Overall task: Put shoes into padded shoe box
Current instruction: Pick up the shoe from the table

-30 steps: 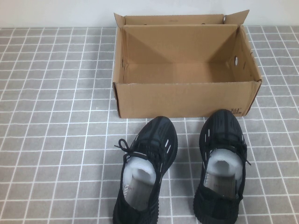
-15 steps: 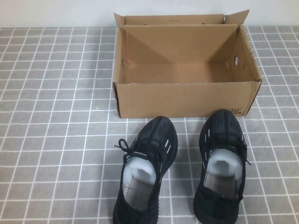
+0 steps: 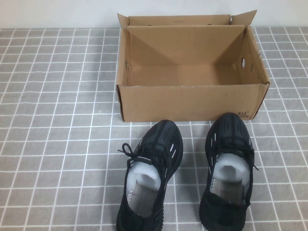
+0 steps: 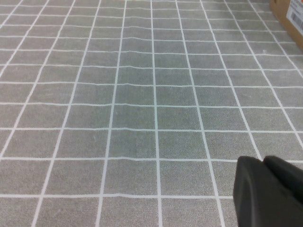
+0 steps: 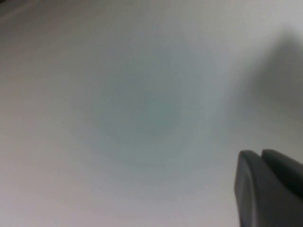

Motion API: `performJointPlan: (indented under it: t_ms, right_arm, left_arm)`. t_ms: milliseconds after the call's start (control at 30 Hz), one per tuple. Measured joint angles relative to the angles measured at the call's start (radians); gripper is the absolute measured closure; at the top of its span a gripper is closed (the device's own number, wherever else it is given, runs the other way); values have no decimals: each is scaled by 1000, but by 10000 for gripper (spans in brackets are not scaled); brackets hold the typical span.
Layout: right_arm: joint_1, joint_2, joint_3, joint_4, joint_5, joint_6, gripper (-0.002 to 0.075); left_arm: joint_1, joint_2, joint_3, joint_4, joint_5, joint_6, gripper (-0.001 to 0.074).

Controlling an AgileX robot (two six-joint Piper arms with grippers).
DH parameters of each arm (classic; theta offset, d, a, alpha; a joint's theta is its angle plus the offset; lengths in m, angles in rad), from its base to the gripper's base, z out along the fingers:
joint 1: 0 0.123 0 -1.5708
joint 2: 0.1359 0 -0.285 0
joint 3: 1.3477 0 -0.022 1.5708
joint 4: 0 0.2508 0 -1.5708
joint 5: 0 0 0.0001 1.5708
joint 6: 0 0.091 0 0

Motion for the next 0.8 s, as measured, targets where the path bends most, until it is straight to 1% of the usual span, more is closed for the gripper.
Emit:
performJointPlan:
  t_ms: [167,300,400,500,600,800]
  right_arm:
    - [0,62,-126,2,54,-24,734]
    - [0,143,-238,-9,147,-24,734]
    - [0,197,-331,-65,236,-22,734]
    - [0,249,-401,-167,330,-22,734]
    - [0,302,-445,-261,469,-22,734]
    - [0,394,-460,-315,790,-31,734]
  left_arm:
    - [0,0,0,0,0,0,738]
    - [0,0,0,0,0,0,738]
    - [0,0,0,0,0,0,738]
    - [0,0,0,0,0,0,738]
    - [0,0,0,0,0,0,738]
    - [0,0,0,0,0,0,738]
